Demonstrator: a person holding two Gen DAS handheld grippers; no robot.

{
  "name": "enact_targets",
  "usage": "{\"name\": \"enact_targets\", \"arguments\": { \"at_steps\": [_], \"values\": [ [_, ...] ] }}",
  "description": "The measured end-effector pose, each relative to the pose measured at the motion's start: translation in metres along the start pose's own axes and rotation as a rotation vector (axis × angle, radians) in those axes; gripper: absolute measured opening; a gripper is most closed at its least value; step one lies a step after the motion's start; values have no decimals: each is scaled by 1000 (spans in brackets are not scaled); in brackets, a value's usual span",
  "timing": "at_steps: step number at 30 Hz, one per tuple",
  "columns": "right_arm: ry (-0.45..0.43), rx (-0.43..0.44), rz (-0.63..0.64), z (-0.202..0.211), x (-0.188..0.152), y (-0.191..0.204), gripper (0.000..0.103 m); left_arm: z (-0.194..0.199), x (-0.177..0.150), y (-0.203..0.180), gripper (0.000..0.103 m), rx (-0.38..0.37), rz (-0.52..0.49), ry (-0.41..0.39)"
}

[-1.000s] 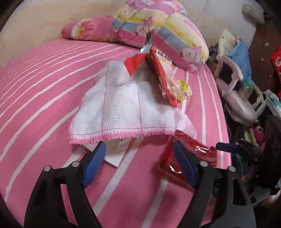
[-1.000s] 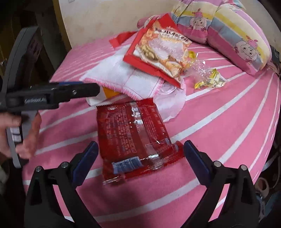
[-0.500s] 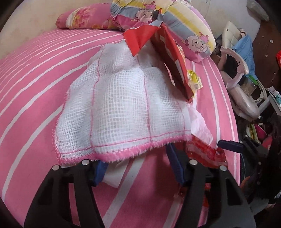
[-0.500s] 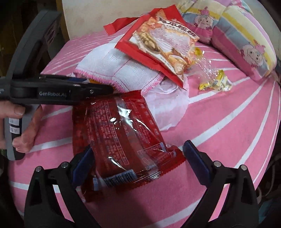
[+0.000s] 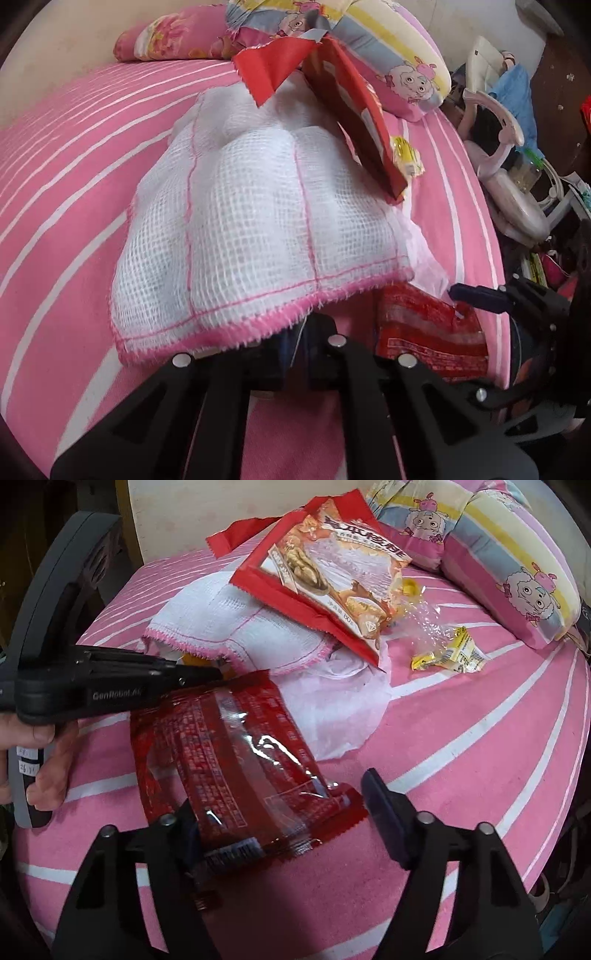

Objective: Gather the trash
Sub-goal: 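Grasp red snack packet with right tool while left tool grasps yellow box, then lift red packet in right tool and yellow box in left tool toward bin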

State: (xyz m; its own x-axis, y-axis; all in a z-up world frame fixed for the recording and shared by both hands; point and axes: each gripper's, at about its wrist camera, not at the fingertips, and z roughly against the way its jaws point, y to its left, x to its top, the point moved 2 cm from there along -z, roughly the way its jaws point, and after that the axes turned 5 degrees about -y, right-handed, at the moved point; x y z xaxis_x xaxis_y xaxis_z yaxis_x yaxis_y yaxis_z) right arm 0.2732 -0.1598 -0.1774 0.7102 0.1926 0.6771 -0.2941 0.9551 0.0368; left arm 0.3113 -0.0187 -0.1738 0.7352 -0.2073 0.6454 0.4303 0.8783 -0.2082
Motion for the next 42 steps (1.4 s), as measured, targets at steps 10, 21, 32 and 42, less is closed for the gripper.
{"name": "enact_targets", "arguments": {
  "at_steps": [10,21,32,42],
  "values": [
    [-42,74,-56,32,0,-3,57,47,-18,-14,2,-33,139,-31],
    [-83,183,-193,94,-13,3,24,125,-56,-31,1,-63,247,-112],
    [-108,198,-230,135,-22,15,21,182,-84,-43,1,-67,318,-164],
    [-180,214,-239,184,-15,27,21,234,-78,-70,1,-99,297,-248]
  ]
}}
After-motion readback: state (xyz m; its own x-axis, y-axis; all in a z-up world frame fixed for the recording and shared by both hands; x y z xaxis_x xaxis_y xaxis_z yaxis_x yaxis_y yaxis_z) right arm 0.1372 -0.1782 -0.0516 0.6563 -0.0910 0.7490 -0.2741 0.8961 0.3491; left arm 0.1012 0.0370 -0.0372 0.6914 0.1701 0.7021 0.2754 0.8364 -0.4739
